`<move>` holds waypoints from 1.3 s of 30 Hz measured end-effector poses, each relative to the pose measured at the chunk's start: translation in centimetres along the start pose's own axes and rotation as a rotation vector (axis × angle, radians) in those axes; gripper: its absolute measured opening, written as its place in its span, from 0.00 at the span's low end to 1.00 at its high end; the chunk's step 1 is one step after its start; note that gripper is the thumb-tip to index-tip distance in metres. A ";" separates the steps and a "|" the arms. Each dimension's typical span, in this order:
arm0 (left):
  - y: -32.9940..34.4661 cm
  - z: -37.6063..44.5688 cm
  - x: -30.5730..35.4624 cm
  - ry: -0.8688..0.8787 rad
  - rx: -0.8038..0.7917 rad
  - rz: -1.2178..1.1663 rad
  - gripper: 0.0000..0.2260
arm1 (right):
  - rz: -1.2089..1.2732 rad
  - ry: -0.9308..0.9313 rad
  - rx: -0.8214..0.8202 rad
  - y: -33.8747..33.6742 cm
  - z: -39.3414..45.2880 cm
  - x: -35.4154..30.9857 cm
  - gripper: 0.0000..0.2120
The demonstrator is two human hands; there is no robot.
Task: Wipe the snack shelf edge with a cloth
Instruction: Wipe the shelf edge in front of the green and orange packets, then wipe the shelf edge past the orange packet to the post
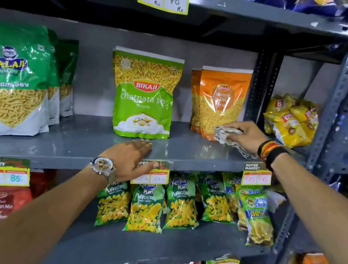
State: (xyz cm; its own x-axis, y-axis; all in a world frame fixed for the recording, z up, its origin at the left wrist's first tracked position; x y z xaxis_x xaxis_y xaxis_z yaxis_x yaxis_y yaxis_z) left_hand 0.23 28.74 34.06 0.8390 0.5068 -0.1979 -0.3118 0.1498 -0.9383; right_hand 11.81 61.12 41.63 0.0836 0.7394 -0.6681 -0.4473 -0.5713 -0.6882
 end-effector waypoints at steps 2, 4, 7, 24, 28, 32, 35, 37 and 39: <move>-0.3 1.6 1.8 0.012 0.025 -0.015 0.45 | -0.017 0.036 -0.002 -1.3 1.9 2.2 0.15; -0.6 3.9 4.0 0.012 0.051 -0.017 0.44 | -0.048 0.043 -0.055 -1.7 3.2 3.3 0.15; -0.2 8.0 7.1 -0.014 0.051 -0.025 0.44 | -0.071 -0.003 -0.171 -0.9 4.2 4.3 0.16; 1.2 13.1 12.3 -0.030 -0.042 0.060 0.46 | 0.121 -0.276 -0.350 -4.1 1.9 11.1 0.14; 0.9 14.4 13.5 -0.013 -0.040 0.042 0.49 | 0.085 -0.320 -0.443 -5.9 1.0 9.9 0.14; 0.6 16.3 14.3 -0.006 -0.021 0.032 0.51 | 0.150 -0.152 -0.009 -9.2 7.1 11.8 0.13; 1.3 16.9 14.5 0.004 -0.036 0.018 0.48 | 0.123 0.002 0.164 -9.1 12.2 13.7 0.13; 1.8 17.0 14.4 0.000 -0.032 0.004 0.46 | 0.054 0.067 0.156 -8.6 15.5 15.1 0.13; 2.0 16.9 14.3 -0.002 -0.029 -0.007 0.46 | -0.003 0.095 0.134 -7.7 18.5 16.1 0.13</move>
State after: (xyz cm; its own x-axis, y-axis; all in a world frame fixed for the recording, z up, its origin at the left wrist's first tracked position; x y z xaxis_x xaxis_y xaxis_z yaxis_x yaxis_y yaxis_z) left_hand 4.07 50.64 34.17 0.8404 0.5072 -0.1907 -0.2925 0.1284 -0.9476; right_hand 0.17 84.07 41.40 0.1658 0.7004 -0.6943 -0.5613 -0.5118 -0.6504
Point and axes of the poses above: each hand's wrist, its own z-axis towards the middle knuckle, its own y-axis out of the palm, x = y × z, the point moved 3 cm from there along z, towards the middle knuckle, and after that the axes turned 7 degrees about y, right-handed, at the moved point
